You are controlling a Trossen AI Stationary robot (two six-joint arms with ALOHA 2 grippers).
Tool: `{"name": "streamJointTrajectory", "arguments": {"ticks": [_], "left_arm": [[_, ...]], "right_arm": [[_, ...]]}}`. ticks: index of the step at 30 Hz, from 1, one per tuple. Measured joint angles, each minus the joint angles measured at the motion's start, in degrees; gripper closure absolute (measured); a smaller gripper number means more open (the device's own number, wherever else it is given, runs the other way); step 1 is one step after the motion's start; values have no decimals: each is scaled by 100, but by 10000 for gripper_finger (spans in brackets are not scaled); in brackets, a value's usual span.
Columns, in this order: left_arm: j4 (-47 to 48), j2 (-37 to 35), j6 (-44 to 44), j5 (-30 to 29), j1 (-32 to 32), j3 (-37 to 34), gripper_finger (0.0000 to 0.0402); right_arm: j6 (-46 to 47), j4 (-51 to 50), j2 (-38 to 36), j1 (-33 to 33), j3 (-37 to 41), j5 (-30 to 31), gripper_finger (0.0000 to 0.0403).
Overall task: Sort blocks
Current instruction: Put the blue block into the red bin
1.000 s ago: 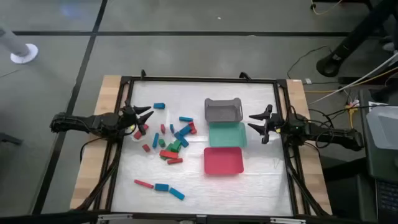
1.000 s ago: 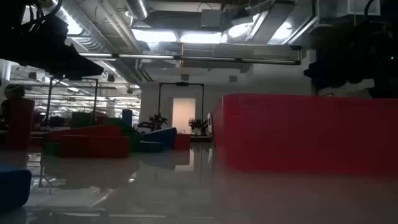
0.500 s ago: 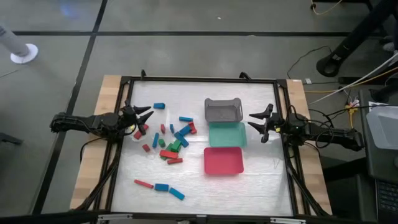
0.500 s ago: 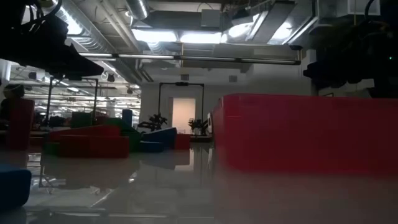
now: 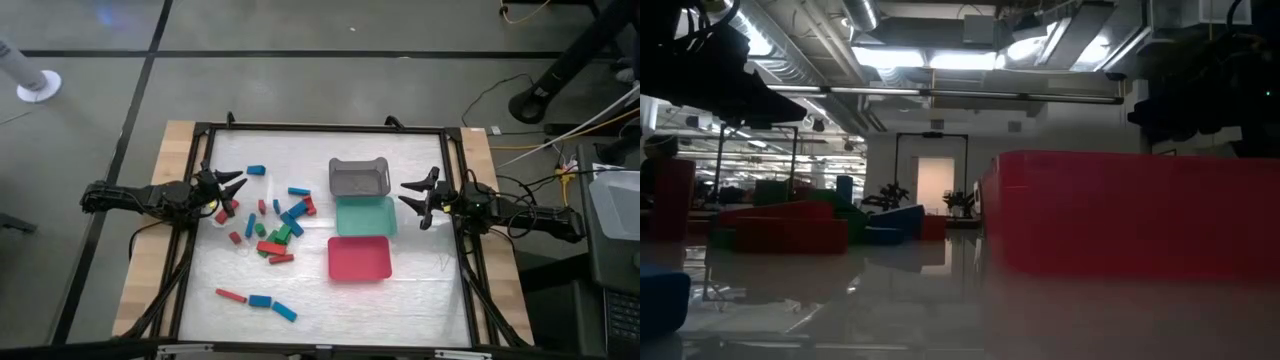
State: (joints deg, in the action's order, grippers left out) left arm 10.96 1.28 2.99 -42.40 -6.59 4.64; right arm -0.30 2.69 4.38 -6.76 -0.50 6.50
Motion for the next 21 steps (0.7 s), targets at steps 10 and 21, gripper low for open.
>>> {"name": "streamJointTrajectory", "arguments": {"ticks": [10, 21], "left_arm": [[-11, 0, 2, 0, 0, -2, 290], [-130, -1, 1237, -3, 0, -14, 290]], "right_arm": [[0, 6, 0, 0, -2, 0, 217], [0, 10, 0, 0, -2, 0, 217]]}}
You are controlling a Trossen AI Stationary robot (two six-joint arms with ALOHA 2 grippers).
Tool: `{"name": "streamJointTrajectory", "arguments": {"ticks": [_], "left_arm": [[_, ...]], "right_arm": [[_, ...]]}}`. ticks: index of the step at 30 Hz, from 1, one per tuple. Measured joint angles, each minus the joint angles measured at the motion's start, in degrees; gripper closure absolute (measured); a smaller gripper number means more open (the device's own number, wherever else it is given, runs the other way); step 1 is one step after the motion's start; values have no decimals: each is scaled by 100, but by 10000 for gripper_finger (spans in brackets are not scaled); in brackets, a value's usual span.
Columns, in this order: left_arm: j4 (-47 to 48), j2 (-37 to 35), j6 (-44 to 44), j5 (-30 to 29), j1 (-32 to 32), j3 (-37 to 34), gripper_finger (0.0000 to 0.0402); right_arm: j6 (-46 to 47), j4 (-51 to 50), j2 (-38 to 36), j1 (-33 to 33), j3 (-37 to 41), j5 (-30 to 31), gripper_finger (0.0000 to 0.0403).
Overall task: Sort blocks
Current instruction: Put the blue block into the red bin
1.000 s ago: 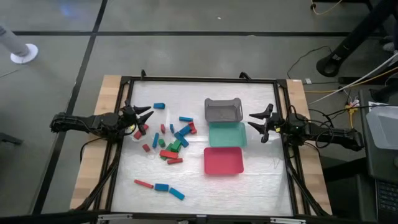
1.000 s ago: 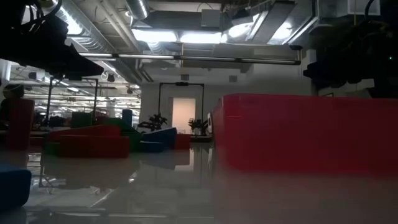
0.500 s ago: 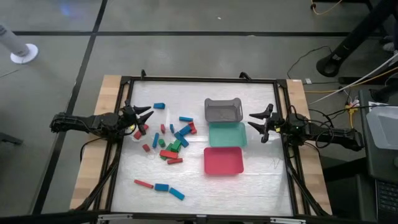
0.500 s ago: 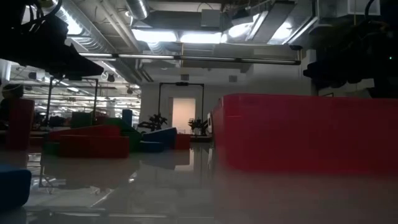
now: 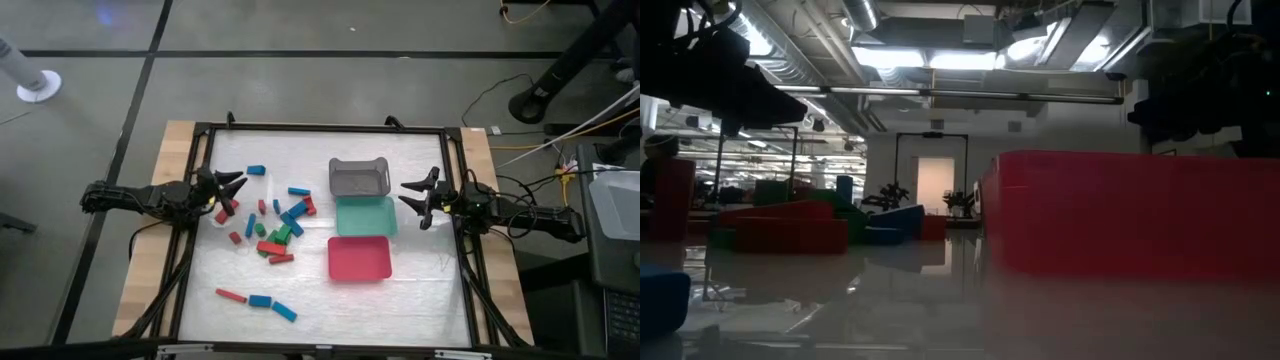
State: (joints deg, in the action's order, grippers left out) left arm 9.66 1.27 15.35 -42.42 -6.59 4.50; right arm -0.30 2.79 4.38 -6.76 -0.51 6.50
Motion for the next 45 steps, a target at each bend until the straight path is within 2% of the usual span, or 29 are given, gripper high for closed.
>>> {"name": "streamJointTrajectory", "arguments": {"ticks": [3, 9, 13, 19, 23, 26, 31, 37, 41, 45], "left_arm": [[-221, 1, 15, 77, 1, -23, 290], [-1334, 30, -993, 607, 2, -14, 290], [-1476, 305, -1132, 921, 2, 129, 290], [-1471, 1500, -1105, 1092, 2, 613, 290], [-1407, 2544, -959, 1092, 2, 1352, 290], [-861, 3288, -265, 1071, 60, 2183, 290], [930, 4463, 1453, 1131, 235, 3734, 290], [3144, 5778, 3146, 1956, 523, 5432, 290], [4143, 6473, 4189, 2642, 795, 6102, 290], [4557, 6971, 4827, 3285, 1028, 6270, 290]], "right_arm": [[0, 6, 0, 0, 1, 0, 217], [0, 20, 0, 0, 0, -2, 216], [0, 36, -2, 0, 1, -2, 217], [8, 53, 0, 0, 0, -2, 216], [281, 61, -2, 0, 0, -1, 216], [534, 61, -2, 0, 0, -2, 217], [889, 57, -2, 0, 1, -2, 217], [1288, 31, -2, 0, 2, -2, 217], [1549, 13, -1, 0, 0, -2, 217], [1692, 13, 0, 0, 1, -2, 217]]}}
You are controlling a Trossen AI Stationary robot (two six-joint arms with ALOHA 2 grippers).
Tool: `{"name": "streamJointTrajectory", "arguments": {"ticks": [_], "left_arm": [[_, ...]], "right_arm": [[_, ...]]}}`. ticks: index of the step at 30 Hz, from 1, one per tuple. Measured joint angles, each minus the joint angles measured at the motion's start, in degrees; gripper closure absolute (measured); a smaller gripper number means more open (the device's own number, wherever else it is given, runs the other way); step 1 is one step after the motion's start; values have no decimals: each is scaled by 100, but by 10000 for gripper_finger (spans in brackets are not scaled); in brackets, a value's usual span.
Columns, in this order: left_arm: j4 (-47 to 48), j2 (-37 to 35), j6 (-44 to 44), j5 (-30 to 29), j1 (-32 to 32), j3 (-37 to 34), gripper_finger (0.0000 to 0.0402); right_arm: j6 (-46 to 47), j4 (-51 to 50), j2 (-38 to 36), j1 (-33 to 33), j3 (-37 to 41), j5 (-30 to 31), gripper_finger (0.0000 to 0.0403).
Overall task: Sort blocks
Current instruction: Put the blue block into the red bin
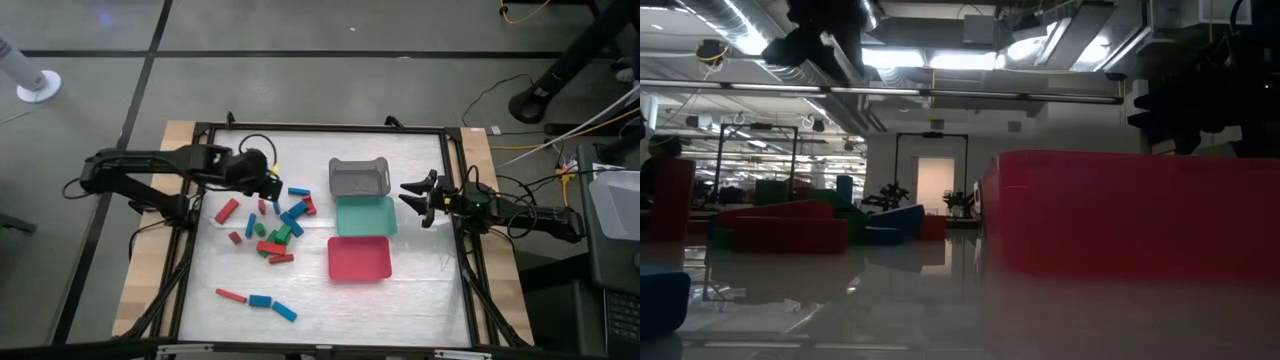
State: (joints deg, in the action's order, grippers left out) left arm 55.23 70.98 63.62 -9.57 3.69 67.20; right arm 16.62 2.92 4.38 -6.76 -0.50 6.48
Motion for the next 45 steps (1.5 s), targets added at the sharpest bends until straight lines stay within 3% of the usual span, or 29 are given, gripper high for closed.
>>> {"name": "streamJointTrajectory", "arguments": {"ticks": [5, 23, 45], "left_arm": [[305, 547, 251, 422, 214, 0, 290], [264, 1876, 235, 687, 526, 0, 290], [-40, 2028, 534, 659, 526, -302, 290]], "right_arm": [[7, 0, 0, 0, -1, 0, 217], [7, -2, -1, 0, 0, 11, 217], [4, -6, 0, 0, 0, 18, 217]]}}
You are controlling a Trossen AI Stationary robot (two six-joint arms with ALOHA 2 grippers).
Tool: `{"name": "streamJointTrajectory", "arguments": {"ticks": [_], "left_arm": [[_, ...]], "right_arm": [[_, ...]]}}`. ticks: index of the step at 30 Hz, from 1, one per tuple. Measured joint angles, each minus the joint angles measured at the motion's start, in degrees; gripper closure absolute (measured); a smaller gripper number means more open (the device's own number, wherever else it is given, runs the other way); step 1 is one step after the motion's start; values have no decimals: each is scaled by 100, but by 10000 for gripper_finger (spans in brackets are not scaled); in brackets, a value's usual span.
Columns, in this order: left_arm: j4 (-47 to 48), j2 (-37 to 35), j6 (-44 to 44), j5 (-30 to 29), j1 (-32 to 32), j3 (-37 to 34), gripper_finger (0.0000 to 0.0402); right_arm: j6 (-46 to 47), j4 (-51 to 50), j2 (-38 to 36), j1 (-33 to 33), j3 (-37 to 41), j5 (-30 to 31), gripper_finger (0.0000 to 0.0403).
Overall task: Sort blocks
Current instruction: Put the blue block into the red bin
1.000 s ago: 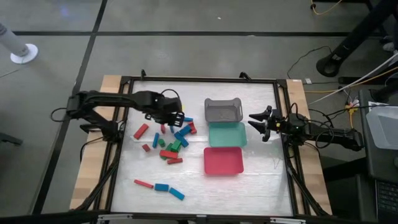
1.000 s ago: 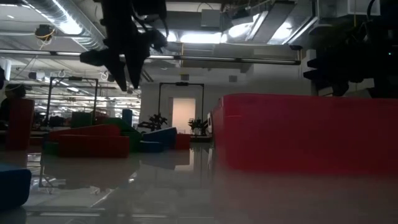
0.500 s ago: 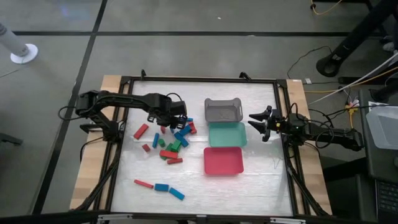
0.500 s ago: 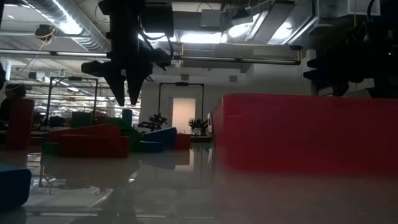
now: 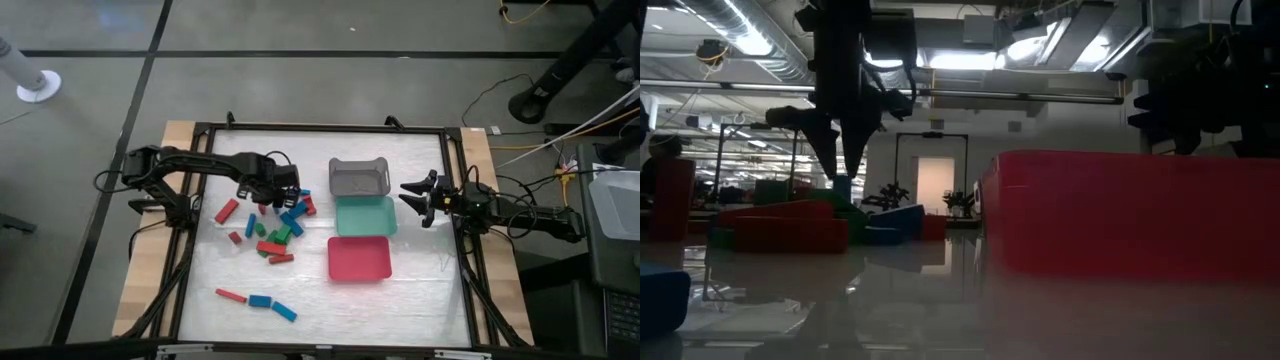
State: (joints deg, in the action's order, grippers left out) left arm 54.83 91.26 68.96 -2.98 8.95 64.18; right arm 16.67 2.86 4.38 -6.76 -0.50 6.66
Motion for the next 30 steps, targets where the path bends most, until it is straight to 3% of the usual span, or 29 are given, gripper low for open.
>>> {"name": "streamJointTrajectory", "arguments": {"ticks": [11, 18, 30], "left_arm": [[-216, 7, -175, -14, 0, -198, 295], [-473, 7, -531, -20, 0, -198, 363], [-1295, -181, -1447, -21, 15, 68, 365]], "right_arm": [[-37, -1, 0, 1, -1, -1, 217], [-42, -1, 0, 0, -1, -1, 217], [-45, -4, 0, 0, -2, -1, 217]]}}
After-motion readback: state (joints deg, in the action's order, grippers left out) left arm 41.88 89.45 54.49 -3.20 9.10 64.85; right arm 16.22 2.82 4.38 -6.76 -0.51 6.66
